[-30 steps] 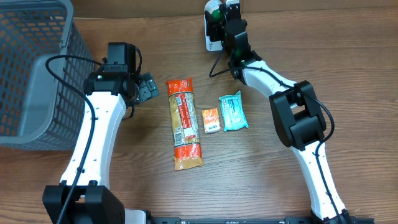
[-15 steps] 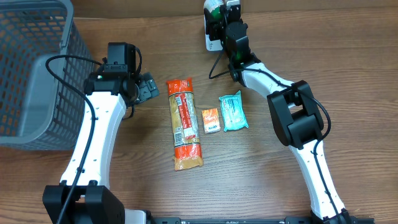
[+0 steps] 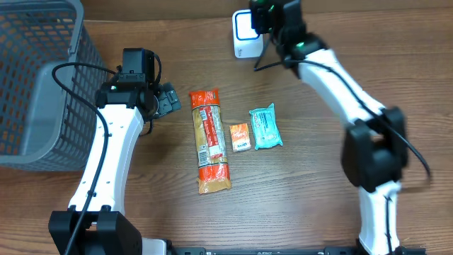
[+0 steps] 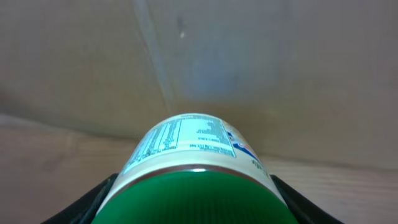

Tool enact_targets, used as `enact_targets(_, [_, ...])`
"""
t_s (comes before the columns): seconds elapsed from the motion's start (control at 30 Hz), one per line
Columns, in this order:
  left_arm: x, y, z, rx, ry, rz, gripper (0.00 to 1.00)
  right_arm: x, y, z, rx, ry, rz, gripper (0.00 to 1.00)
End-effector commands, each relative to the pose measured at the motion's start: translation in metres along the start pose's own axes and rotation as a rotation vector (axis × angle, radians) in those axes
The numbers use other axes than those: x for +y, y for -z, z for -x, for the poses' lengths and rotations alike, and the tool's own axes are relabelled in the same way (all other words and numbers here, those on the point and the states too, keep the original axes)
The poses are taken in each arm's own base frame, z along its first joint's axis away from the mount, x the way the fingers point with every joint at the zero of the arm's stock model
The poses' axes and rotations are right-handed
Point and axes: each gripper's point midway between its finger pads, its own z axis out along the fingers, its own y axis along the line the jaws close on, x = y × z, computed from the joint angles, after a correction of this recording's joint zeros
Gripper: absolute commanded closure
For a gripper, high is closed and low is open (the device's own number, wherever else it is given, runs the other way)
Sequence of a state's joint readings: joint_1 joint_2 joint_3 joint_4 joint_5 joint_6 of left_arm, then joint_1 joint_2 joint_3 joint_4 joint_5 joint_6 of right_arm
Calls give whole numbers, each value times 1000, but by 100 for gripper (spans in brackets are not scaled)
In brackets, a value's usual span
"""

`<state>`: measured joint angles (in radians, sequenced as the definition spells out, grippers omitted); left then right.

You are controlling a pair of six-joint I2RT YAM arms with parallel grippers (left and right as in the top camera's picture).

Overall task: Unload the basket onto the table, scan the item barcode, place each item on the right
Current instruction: 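Swing the jar to the right and set it down on the table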

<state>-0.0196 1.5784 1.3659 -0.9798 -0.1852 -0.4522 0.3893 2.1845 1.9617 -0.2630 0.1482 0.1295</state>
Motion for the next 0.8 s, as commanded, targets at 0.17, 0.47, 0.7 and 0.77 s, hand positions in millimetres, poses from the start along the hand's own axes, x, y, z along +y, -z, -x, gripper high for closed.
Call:
enact_targets(0.17, [2,-1,1,-3,-11,12,0,-86,104,-33,398,-16,-187,84])
enact_targets(0.47, [2,-1,1,-3,-11,12,0,-195,163,-168,893,-217,-434,84])
enact_targets(0.7, [2,-1,1,-3,-11,13,0,-231,181,-231,1015,-303,-491,84])
enact_targets(0.77, [2,-1,1,-3,-11,12,0,-236,185,-241,1037,-315,-500,84])
